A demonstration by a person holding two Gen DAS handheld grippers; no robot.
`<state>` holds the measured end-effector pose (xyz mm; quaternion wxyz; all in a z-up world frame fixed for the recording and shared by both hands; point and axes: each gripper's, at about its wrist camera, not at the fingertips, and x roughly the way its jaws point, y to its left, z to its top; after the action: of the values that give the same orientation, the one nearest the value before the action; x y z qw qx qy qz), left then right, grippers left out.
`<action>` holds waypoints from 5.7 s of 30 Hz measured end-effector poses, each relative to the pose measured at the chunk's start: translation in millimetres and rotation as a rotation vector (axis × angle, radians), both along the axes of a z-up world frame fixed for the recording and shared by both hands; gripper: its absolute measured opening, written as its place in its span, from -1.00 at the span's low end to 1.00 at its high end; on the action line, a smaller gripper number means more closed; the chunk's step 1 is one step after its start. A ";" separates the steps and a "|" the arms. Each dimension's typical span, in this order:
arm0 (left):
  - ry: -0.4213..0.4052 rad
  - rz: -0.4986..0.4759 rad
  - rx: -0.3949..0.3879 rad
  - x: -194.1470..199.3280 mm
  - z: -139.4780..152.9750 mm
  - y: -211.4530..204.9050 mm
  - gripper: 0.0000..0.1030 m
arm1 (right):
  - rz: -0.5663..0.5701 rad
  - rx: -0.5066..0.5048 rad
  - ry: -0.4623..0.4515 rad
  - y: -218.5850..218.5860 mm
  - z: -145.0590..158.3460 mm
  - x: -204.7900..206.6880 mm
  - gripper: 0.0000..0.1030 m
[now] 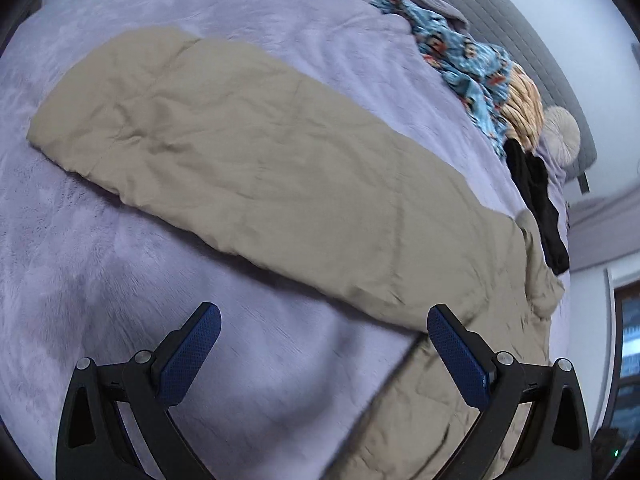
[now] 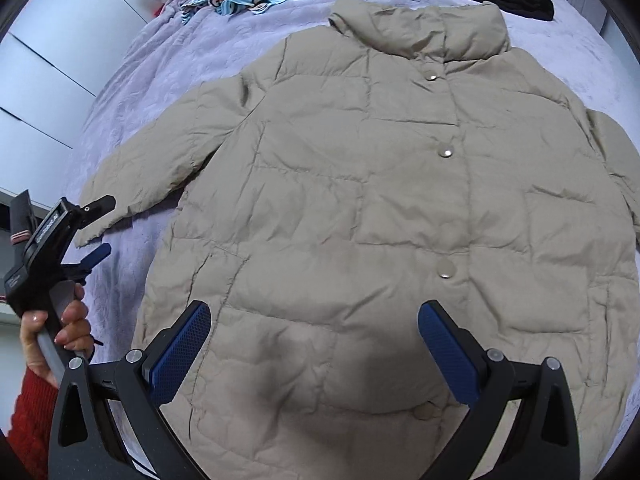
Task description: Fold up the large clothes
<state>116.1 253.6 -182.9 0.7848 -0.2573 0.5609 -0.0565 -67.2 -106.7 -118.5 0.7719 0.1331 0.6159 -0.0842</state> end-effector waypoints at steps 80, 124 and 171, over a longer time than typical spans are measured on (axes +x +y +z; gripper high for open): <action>-0.163 -0.348 0.536 14.3 13.7 -185.0 0.87 | 0.487 -0.393 -0.139 9.3 -22.7 91.1 0.52; -0.146 -0.488 0.458 22.4 20.2 -211.7 -0.63 | -0.210 -0.072 -0.216 -178.4 8.6 46.3 -0.63; -0.135 -0.760 0.478 -119.7 85.0 -440.4 0.98 | -0.843 0.286 -0.372 -379.9 36.4 -225.1 0.75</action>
<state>-3.6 -186.9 -97.9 0.7805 0.1595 0.5606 -0.2261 -292.3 -486.6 -82.1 0.7415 0.4889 0.3654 -0.2787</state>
